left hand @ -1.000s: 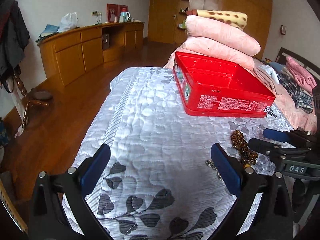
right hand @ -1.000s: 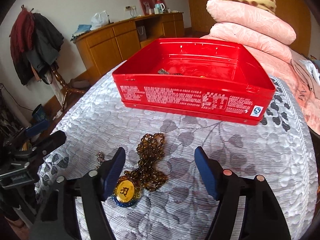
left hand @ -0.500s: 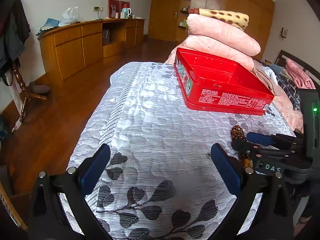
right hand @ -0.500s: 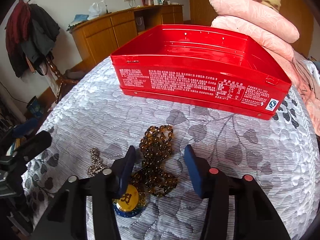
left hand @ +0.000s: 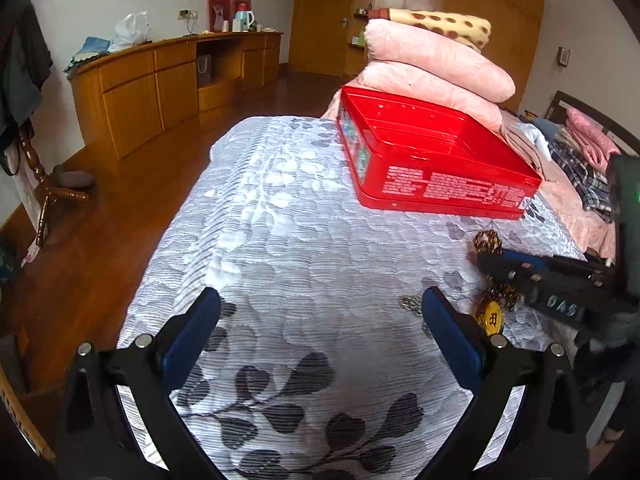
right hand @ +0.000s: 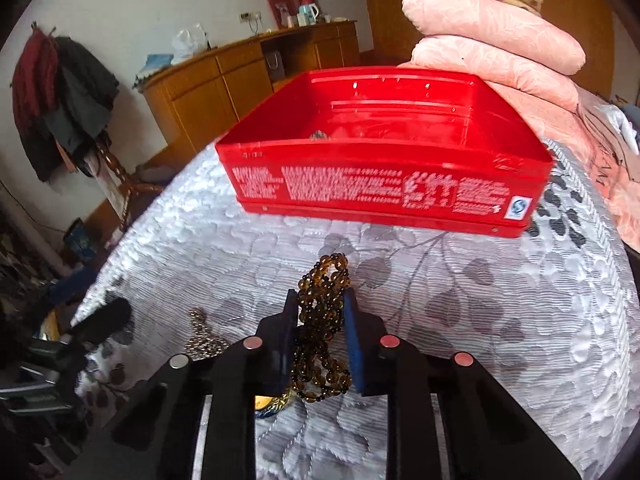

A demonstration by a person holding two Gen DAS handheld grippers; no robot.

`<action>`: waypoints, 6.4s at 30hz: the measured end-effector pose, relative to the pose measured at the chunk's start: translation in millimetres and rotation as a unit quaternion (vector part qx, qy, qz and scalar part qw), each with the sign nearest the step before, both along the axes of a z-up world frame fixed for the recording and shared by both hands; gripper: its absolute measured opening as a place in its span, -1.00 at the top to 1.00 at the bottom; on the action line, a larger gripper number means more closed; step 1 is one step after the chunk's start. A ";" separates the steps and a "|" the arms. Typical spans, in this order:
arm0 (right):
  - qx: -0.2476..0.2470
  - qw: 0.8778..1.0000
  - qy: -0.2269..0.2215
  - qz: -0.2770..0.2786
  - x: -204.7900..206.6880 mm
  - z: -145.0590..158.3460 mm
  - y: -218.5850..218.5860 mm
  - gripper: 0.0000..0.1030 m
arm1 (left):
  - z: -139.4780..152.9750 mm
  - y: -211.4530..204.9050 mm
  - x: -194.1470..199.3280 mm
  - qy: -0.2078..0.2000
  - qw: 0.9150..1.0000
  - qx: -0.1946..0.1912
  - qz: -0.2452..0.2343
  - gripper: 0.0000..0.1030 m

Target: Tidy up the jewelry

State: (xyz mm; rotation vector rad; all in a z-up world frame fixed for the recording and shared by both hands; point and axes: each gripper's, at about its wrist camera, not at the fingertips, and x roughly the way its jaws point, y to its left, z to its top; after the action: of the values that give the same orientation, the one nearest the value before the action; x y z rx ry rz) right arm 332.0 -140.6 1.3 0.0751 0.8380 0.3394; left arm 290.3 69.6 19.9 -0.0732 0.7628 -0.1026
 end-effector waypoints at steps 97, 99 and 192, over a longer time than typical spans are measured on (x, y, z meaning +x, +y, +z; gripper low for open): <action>0.020 0.993 -0.115 -0.025 10.9 111.2 -84.6 0.57 | 95.7 -98.9 44.4 -0.090 0.986 -0.076 -0.119 0.83; 0.021 0.992 -0.118 -0.024 20.4 113.8 -84.8 0.57 | 99.2 -99.7 54.3 -0.097 0.985 -0.075 -0.117 0.82; 0.002 0.966 -0.257 -0.040 -129.4 145.3 -76.0 -0.86 | 142.7 -86.1 -89.9 -0.247 0.968 0.021 -0.046 -0.89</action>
State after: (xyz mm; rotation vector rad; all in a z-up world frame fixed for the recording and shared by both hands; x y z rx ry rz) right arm 202.5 -216.7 146.6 0.0224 0.3192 0.2672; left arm 200.4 -16.5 162.6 0.0291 0.2692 -0.1843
